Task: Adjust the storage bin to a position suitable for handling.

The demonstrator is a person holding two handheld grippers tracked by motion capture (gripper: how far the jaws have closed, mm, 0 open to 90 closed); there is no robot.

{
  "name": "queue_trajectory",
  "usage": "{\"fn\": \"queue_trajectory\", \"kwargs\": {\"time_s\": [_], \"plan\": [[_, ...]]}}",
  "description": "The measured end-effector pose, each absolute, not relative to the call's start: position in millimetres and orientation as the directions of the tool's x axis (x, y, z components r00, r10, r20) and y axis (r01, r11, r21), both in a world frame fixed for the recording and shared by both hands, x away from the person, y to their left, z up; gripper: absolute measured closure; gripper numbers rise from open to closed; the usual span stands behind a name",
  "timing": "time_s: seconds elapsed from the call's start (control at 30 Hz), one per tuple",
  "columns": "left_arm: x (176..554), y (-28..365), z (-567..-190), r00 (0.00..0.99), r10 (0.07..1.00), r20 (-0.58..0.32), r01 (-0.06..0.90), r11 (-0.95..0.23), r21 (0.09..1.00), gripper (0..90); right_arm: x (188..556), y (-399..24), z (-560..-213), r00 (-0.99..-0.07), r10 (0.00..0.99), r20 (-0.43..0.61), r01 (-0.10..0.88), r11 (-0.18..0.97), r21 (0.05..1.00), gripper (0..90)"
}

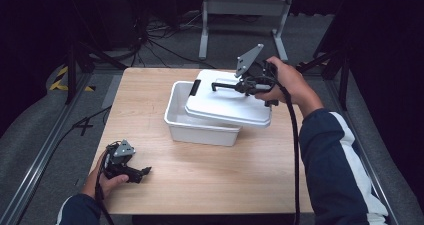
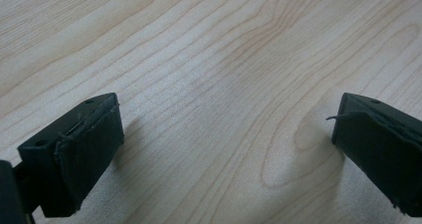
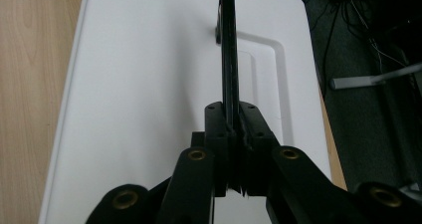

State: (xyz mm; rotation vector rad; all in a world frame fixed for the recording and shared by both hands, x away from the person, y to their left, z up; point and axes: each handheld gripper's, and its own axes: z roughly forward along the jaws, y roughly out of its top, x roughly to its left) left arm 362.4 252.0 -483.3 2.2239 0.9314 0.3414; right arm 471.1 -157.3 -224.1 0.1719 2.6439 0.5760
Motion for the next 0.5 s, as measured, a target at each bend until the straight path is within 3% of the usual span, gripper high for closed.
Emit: {"fn": "queue_trajectory", "kwargs": {"time_s": [0.5], "plan": [[362.4,252.2,-483.3,0.708,0.706,-0.021,0.524,-0.505,0.686,0.3,455.9,-219.4,-218.7,-0.871,0.295,-0.394,0.094,0.886,0.455,85.0]]}}
